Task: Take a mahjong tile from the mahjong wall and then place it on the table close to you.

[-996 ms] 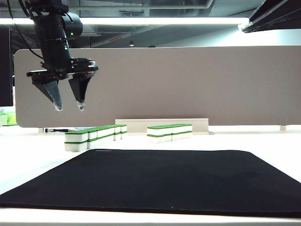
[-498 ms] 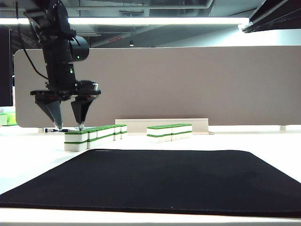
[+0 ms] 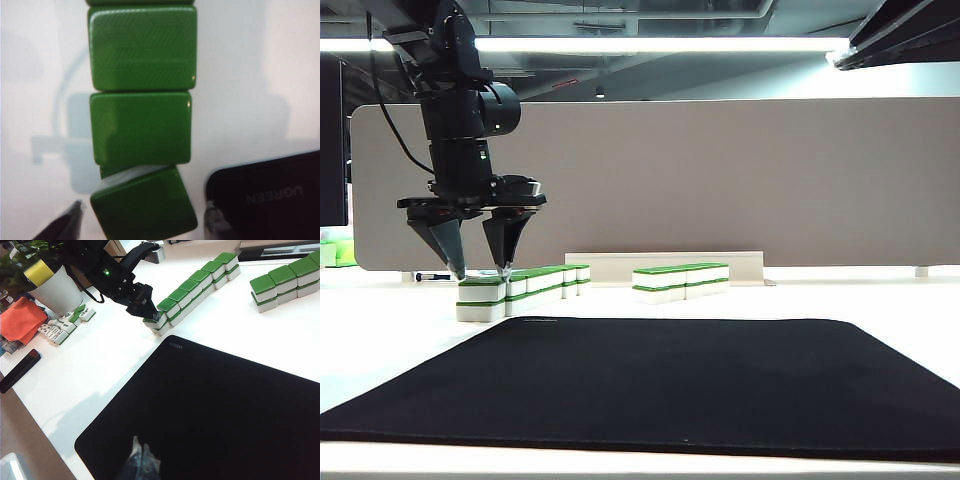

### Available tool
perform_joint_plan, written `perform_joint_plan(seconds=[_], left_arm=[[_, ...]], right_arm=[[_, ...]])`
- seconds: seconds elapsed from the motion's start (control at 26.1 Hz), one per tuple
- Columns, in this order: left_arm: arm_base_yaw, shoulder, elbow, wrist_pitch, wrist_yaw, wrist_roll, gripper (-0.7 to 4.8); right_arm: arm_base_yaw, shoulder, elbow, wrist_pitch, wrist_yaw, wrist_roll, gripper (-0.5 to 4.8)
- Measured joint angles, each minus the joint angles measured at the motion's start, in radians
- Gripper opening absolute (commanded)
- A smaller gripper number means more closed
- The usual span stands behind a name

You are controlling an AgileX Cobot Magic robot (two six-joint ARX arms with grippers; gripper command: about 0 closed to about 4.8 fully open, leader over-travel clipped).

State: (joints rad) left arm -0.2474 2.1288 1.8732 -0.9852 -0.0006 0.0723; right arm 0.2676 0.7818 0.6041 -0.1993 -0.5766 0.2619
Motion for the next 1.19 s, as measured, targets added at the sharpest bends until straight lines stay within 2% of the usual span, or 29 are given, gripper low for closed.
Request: perform_joint_plan(seconds=[0.5,0.61,0.73,0.96,1.19], left_arm=[[-0.001,0.000,0.016,-0.001,0.000,-0.001,3.15],[0.000,0.000,0.016,-0.008,0.000,-0.001,3.44],[0.002,0.000,0.016,-0.022,0.000,-0.002,3.50],[0.002,0.001,0.016,-0.024,0.000,-0.066,3.50],[0.002,0.018,0.016,-0.023,0.000,-0.069,3.50]], right_arm=[[0.000,0.000,0.000,0.000,0.000,0.000,-0.01],[0.000,0.000,0.000,0.000,0.000,0.000,-0.01],[0.000,0.000,0.000,0.000,0.000,0.000,-0.01],[0.000,0.000,0.000,0.000,0.000,0.000,-0.01],[0.000,0.000,0.000,0.000,0.000,0.000,-0.01]])
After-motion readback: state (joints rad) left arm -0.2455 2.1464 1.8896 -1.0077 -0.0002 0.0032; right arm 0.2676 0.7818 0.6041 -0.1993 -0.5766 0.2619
